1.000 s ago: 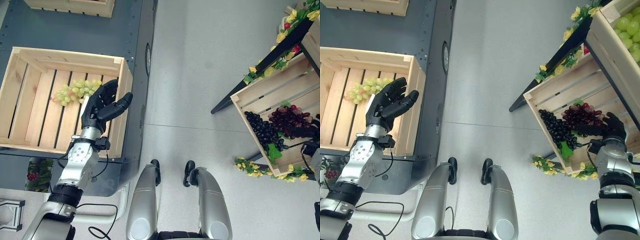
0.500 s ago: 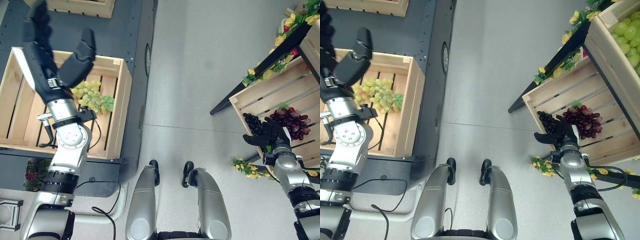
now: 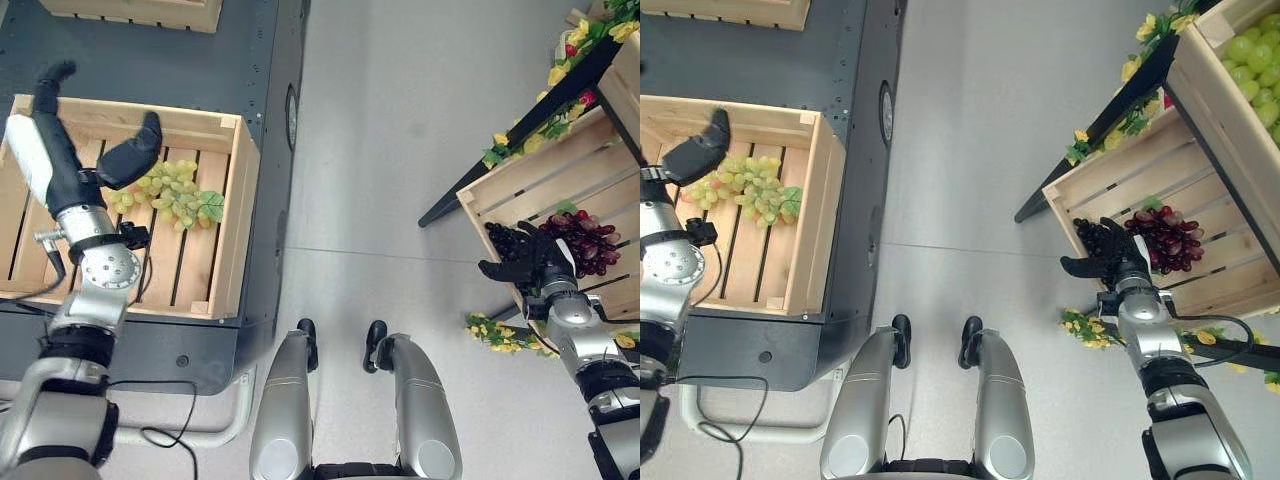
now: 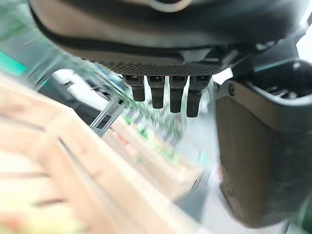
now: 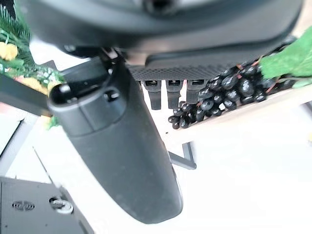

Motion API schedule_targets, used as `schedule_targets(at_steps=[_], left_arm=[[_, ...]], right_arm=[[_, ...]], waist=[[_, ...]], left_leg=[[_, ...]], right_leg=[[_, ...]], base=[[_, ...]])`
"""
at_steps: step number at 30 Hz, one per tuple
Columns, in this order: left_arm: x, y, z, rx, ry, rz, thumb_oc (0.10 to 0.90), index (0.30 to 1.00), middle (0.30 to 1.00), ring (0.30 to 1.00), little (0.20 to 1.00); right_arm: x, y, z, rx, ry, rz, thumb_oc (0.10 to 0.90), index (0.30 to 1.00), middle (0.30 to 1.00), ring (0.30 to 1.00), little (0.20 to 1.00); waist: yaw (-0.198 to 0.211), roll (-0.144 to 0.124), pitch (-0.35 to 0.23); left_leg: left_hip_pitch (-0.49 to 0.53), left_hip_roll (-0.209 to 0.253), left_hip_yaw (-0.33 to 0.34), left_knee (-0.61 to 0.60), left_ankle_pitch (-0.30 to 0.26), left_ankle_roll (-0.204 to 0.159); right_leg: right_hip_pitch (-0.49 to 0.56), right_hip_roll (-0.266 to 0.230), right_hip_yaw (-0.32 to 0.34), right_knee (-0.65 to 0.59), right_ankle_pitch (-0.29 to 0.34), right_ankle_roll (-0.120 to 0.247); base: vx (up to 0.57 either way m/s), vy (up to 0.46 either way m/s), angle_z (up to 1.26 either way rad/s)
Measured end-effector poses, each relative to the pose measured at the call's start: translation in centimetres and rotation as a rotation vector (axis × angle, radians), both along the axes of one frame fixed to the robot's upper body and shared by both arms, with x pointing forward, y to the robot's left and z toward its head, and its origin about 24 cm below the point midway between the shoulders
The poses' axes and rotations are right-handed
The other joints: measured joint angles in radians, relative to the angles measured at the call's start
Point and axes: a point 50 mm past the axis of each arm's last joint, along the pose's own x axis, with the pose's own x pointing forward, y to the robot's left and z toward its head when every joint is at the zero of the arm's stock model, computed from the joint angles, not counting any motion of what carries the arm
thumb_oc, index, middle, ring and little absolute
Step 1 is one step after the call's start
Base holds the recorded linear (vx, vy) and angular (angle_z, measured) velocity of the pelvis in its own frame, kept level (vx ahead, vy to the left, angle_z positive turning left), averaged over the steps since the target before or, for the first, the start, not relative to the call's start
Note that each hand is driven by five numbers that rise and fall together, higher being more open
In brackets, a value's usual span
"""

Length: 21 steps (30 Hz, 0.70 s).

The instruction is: Pick up the fruits from the basket on one side to the basket on the other side

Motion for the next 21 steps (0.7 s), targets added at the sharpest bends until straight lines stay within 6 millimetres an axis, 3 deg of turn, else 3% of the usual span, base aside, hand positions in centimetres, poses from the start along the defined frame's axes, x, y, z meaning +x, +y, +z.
schedule_targets(at_steps=[4, 11, 16, 21], left_arm=[[0.3, 0.2, -0.6, 0.256, 0.161, 0.041, 0.8, 0.9, 0.9, 0.9, 0.9], [-0.1, 2.0, -2.8, 0.47, 0.358, 0.161, 0.8, 0.9, 0.9, 0.9, 0.9], [-1.1, 3.9, -3.0, 0.577, 0.379, 0.318, 0.8, 0.9, 0.9, 0.9, 0.9], [-1.5, 4.5, -2.3, 0.694, 0.362, 0.38, 0.8, 0.9, 0.9, 0.9, 0.9]], right_arm=[[-0.1, -0.3, -0.3, -0.035, 0.041, 0.02, 0.8, 0.9, 0.9, 0.9, 0.9], [0.3, -0.5, -0.5, -0.057, 0.065, 0.062, 0.8, 0.9, 0.9, 0.9, 0.9], [0.9, 0.0, 0.1, -0.072, 0.055, 0.107, 0.8, 0.9, 0.9, 0.9, 0.9], [1.4, 0.6, 0.7, -0.082, 0.047, 0.16, 0.8, 0.9, 0.9, 0.9, 0.9]], waist=[[0.0, 0.0, 0.0], [-0.017, 0.0, 0.0], [-0.026, 0.0, 0.0], [-0.023, 0.001, 0.0]], left_leg=[[-0.016, 0.001, 0.007, -0.002, 0.0, 0.0], [-0.025, 0.003, 0.016, -0.004, -0.001, 0.002], [-0.03, 0.002, 0.021, -0.005, 0.001, 0.003], [-0.038, 0.001, 0.023, -0.004, 0.005, 0.003]], right_leg=[[-0.018, -0.001, 0.0, -0.001, 0.0, 0.0], [-0.029, -0.006, -0.002, 0.001, -0.001, -0.001], [-0.039, -0.011, -0.002, 0.007, -0.002, -0.003], [-0.048, -0.018, -0.007, 0.016, -0.004, -0.006]], base=[[-0.02, 0.066, -0.02], [-0.01, 0.037, -0.01], [0.02, 0.022, 0.0], [-0.01, 0.014, 0.02]])
